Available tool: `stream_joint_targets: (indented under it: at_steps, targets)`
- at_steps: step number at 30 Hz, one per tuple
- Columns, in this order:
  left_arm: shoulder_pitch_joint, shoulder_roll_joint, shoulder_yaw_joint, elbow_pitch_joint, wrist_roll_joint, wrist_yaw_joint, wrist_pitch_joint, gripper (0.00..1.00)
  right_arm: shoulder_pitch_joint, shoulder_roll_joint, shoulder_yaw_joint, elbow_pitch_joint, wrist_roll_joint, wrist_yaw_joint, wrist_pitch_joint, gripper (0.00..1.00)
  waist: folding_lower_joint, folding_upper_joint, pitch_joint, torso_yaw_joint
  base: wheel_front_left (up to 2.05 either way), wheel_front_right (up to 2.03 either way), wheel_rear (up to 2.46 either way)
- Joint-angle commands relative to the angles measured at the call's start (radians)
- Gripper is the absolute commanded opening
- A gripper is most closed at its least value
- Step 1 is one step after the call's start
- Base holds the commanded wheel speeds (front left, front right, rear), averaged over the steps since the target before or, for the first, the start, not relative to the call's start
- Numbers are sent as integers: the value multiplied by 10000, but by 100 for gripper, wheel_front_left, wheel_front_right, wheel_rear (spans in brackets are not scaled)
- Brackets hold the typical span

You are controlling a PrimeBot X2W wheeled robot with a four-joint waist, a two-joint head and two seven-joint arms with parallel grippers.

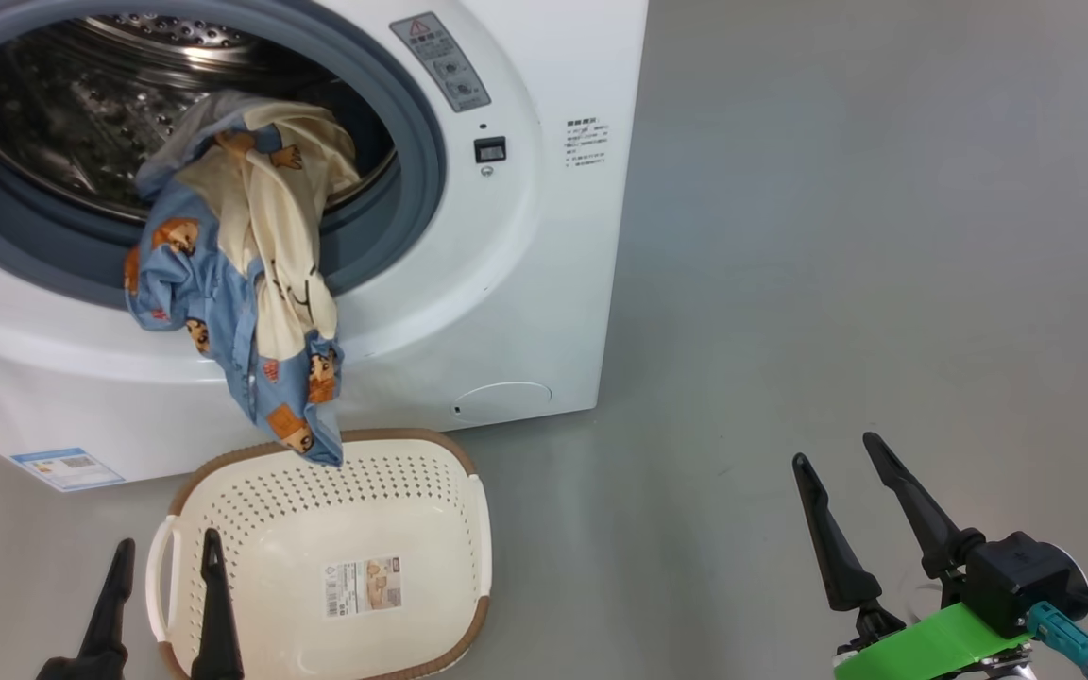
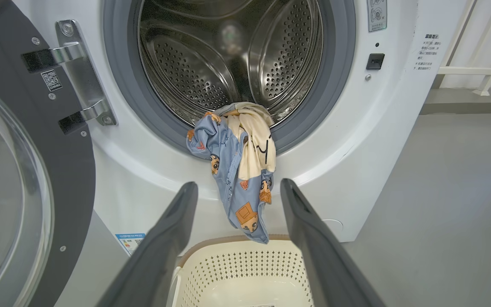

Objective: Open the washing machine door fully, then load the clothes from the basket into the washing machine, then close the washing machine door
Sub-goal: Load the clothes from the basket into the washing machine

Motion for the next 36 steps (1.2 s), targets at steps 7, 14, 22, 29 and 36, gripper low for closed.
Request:
stream_joint_targets:
  at_steps: [7, 14, 22, 29, 36]
  targets:
    - [-361, 89, 367, -5, -165, -113, -146, 100, 41, -11, 234, -411, -118, 16, 53, 100, 0, 0, 51, 85, 0, 0, 0]
    - [-527, 63, 345, 173, -200, -140, -181, 100, -31, -5, 298, -440, -83, 16, 42, 100, 0, 0, 172, 51, 0, 0, 0]
    - [-1064, 16, 274, 637, -468, -412, -89, 100, -223, -47, 335, -501, -35, 16, 5, 100, 0, 0, 597, 62, 0, 0, 0]
    - [-2015, -17, 113, 1468, -613, -746, 126, 100, -634, -87, 461, -615, -19, 16, -47, 100, 0, 0, 1287, 19, 0, 0, 0]
    - [-3022, -198, 60, 2587, -775, -1052, 38, 100, -1098, -205, 605, -624, 131, 16, -151, 100, 0, 0, 1998, -209, 0, 0, 0]
